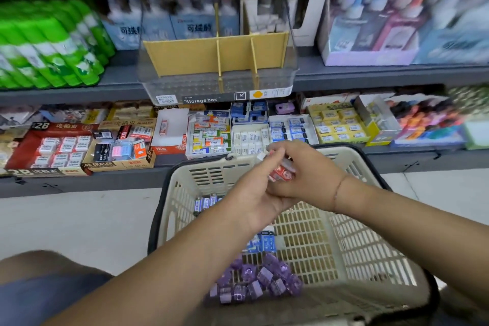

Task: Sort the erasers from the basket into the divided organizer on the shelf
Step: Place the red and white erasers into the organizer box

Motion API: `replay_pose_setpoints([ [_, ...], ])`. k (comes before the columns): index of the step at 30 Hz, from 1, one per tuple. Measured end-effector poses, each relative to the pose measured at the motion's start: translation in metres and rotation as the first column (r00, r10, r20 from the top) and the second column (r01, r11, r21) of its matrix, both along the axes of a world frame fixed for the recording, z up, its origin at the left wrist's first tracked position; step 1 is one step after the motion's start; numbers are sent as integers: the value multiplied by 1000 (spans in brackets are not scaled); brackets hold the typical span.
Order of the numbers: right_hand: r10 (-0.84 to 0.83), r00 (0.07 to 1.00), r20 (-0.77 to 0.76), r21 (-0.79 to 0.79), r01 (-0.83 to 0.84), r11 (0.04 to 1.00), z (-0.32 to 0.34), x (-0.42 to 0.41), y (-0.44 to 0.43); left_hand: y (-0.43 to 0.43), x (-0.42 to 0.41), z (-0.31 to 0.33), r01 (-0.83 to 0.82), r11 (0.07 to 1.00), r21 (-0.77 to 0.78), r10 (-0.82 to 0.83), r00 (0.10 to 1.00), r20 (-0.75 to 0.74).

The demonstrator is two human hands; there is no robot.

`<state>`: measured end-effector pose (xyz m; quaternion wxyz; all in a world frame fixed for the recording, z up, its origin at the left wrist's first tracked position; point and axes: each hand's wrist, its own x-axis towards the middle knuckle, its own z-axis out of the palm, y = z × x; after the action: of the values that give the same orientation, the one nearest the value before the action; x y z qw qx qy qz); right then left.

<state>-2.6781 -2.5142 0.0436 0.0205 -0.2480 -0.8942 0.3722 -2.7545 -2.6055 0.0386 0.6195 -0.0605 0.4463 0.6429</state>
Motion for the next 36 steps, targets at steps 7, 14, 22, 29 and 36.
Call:
replay_pose_setpoints([
  [7, -19, 982, -188, -11, 18, 1000, 44, 22, 16, 1, -14, 38, 7, 997, 71, -5, 1000, -19],
  [14, 9, 925, -381, 87, 27, 996, 59, 13, 17, 3, -28, 63, 15, 995, 102, -9, 998, -66],
  [22, -255, 799, -545, -386, 31, 922, 61, 9, 26, 9, -36, 69, 1, 984, 178, 7, 999, -45],
  [29, -464, 635, -618, -517, 116, 848, 97, -5, 62, 17, -49, 82, -10, 979, 204, 17, 999, -29],
  [36, -315, 735, -600, -19, 381, 924, 137, -82, 142, 20, -78, 84, -149, 971, 186, 170, 980, -103],
])
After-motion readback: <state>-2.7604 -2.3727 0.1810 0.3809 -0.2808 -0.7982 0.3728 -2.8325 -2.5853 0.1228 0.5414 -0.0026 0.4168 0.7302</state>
